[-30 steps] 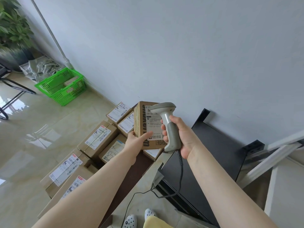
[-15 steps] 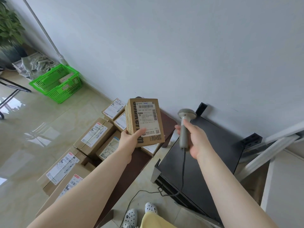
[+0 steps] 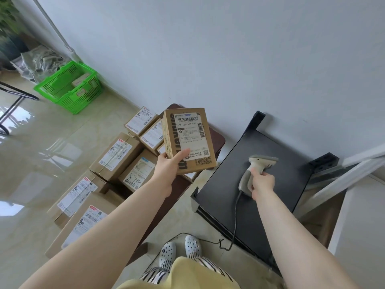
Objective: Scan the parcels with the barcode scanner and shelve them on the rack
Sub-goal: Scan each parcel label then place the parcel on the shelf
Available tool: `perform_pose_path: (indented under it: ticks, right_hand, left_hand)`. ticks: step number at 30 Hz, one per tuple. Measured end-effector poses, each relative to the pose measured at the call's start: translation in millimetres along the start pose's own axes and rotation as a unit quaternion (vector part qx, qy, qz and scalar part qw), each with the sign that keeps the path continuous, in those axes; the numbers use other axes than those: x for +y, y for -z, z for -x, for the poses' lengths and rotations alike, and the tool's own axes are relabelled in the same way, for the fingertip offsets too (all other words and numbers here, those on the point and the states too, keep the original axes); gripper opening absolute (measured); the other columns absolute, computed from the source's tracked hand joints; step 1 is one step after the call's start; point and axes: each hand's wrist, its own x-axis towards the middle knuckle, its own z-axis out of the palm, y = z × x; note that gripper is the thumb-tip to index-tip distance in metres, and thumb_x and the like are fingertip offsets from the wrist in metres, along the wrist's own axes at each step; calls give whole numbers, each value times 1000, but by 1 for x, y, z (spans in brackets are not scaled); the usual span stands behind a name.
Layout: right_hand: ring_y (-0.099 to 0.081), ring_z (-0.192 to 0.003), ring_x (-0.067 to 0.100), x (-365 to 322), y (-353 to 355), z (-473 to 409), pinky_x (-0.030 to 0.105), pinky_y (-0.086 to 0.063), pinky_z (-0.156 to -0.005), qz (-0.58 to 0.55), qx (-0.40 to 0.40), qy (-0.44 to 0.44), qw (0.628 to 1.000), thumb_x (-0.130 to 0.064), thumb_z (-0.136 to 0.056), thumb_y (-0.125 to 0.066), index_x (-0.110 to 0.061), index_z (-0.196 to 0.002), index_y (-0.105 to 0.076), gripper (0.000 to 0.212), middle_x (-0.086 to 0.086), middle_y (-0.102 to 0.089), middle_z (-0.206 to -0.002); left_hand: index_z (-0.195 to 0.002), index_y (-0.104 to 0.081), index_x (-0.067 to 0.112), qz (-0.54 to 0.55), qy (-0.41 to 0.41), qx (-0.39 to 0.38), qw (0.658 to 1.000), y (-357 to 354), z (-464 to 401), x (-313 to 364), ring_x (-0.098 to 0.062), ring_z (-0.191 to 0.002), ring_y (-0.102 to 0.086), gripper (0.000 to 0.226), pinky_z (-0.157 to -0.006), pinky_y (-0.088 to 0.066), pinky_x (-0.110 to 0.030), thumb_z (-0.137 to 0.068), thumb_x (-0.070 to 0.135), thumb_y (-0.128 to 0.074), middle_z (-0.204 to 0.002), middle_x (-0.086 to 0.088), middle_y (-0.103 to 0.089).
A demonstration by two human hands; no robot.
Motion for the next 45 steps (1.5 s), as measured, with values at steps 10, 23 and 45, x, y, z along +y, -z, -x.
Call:
perform_pose_path:
  ticks: [10, 23, 45]
  right_hand:
    - [-59, -95, 24, 8, -6, -21, 32, -45, -83, 19, 28, 17, 999, -34, -85, -77, -9, -117, -62, 44, 6, -65, -108]
    - [-54, -122, 38, -3, 5, -11, 47, -48, -99, 149, 68, 37, 986, -56, -77, -72, -5, -128, -51, 75, 15, -57, -132]
    - [-69, -99, 9, 129, 105, 273, 24, -56, -77, 114, -352, 167, 914, -55, -93, -56, -22, -125, -63, 46, -3, -75, -111]
  left_hand:
    - [-138, -51, 21, 8, 12, -3, 1000, -16, 7, -7, -16, -103, -70, 66, -73, -45, -26, -82, 43, -79, -115, 0, -74]
    - [-136, -54, 21, 35, -27, -13, 999, -2, 27, 0, -16, -103, -72, 73, -80, -47, -28, -75, 48, -84, -113, 1, -76]
    - [-115, -70, 23, -62, -48, -147, 986, 89, 208, -145, -19, -106, -70, 42, -90, -49, -31, -82, 48, -78, -103, 3, -78]
